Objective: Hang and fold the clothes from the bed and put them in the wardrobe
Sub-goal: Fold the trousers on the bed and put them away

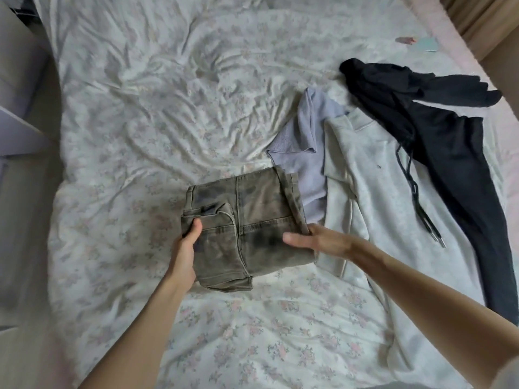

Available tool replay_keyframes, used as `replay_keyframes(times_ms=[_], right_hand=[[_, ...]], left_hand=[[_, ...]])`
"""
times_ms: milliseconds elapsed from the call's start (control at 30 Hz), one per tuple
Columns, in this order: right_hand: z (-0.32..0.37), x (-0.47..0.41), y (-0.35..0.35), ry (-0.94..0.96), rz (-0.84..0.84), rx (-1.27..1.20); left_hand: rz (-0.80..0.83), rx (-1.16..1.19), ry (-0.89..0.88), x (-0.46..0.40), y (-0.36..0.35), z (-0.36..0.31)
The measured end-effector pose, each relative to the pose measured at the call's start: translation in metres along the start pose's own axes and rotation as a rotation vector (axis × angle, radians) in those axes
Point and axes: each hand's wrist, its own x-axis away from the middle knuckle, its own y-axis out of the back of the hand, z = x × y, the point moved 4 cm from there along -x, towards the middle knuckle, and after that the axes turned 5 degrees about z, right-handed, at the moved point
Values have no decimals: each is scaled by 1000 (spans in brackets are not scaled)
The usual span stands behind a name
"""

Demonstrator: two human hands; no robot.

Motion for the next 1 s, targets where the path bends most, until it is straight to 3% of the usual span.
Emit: replay_keyframes(times_ms=[67,167,267,367,500,600,733,900,1000], right_hand=[[4,0,-10,78,23,451],[5,3,-23,217,-71,1111],[-8,7,-30,361,-166,1223],[-32,17,-31,444,-293,1216],[-41,25,-39,486,-447,1125],[-32,24,-41,426,-594,1008],[-50,31,-34,281,-769,547],[-58,24,-12,120,-621,364],[-66,16,-4,42,-608,325]], left_hand=[[-9,104,49,-3,8,1],[36,206,101,0,17,2],[207,272,105,8,26,13],[350,215,162,20,28,26],[379,197,163,29,34,32],[304,276,103,31,29,23],[22,242,120,10,7,6],[53,-32,47,-30,-29,-16],[219,-138,140,-34,-20,2]])
